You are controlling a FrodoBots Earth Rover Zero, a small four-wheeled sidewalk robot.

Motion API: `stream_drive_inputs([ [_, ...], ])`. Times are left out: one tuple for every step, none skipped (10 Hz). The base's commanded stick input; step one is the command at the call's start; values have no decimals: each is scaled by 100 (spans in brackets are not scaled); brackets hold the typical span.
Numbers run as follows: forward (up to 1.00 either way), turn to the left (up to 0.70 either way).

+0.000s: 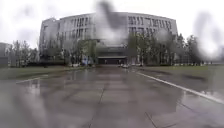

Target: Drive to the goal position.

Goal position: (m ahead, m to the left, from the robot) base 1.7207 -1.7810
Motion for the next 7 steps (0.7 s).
stream_drive_inputs([
  [70, 0],
  [70, 0],
  [70, 0],
  [70, 0],
  [70, 0],
  [70, 0],
  [70, 0],
])
